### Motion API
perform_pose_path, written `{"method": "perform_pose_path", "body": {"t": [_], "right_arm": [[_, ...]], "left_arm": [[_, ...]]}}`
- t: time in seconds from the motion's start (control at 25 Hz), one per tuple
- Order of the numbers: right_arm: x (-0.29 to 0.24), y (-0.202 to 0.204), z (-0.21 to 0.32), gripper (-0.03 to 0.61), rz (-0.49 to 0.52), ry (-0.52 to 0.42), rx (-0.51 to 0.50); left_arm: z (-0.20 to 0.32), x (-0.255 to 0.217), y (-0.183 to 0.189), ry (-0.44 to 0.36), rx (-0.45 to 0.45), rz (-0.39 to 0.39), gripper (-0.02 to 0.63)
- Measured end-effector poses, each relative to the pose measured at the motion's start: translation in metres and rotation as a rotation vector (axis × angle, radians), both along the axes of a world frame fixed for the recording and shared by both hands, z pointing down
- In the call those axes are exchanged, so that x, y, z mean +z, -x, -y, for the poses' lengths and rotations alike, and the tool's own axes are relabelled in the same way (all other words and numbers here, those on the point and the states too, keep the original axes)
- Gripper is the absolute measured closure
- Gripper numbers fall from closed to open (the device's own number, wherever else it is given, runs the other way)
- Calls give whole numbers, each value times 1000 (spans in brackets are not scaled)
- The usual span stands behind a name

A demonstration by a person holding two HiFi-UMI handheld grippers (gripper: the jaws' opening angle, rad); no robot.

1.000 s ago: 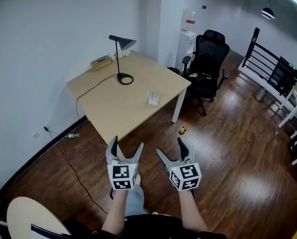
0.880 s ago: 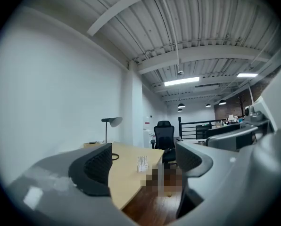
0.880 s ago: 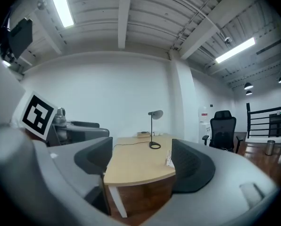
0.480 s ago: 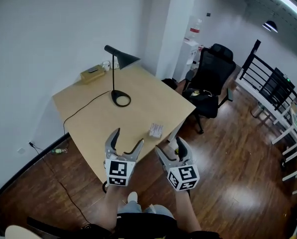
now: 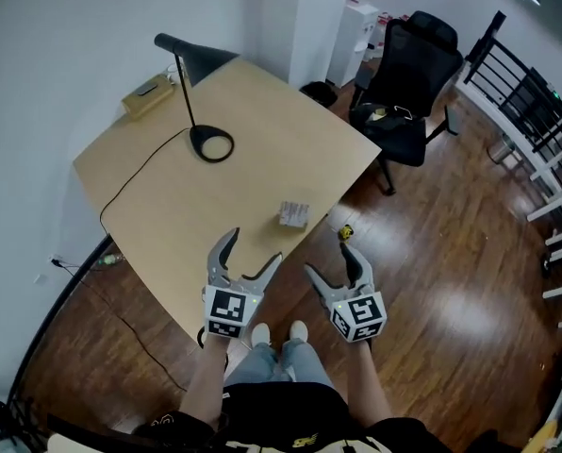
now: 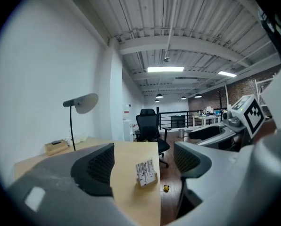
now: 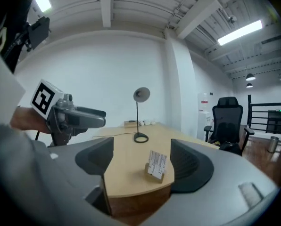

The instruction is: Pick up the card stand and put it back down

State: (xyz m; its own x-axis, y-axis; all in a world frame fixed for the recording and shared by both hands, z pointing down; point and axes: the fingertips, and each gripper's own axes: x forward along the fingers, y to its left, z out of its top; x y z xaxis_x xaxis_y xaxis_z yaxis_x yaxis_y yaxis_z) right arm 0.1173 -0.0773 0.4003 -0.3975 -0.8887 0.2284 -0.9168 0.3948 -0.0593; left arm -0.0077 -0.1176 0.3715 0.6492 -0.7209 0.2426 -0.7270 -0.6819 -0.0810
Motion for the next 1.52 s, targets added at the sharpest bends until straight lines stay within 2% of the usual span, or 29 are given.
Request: {"method": "perform_pose_path", "body": {"t": [0.12,0.4,0.52,0.64,0.8,0.96,1.08,1.2,1.32,1.4,1.44,1.52], "right_arm": [[52,-30,0,238,5,41,-15],[151,-131,-12,238,-10,221,-30],[181,-162,-5,238,-22,279,-86],[202,-171,24,238,-27,298,-172],[218,-142,81,238,-42,271,-290],[216,-78,131,238,-57,226,-453],[222,-33,151,238,-59,210,-565],[230,-8,166,241,-87,206,-620],[235,9,178,304,-135,218,-639],[245,17,180,359,-243,225,-662],[250,21,178,419,-299,222,-676],[254,27,175,431,-330,218,-676]], "left_arm": [[12,32,-9,54,30,19,199],[34,97,-18,153,85,69,196],[30,123,-21,205,100,94,196],[27,141,-22,243,102,112,196],[26,163,-17,293,109,132,196],[24,176,-6,322,101,148,196],[20,183,-2,342,74,152,196],[23,187,1,364,40,135,196],[26,187,5,373,27,117,196],[27,188,6,368,32,120,196],[28,189,5,365,31,115,196],[29,189,5,370,24,93,196]]}}
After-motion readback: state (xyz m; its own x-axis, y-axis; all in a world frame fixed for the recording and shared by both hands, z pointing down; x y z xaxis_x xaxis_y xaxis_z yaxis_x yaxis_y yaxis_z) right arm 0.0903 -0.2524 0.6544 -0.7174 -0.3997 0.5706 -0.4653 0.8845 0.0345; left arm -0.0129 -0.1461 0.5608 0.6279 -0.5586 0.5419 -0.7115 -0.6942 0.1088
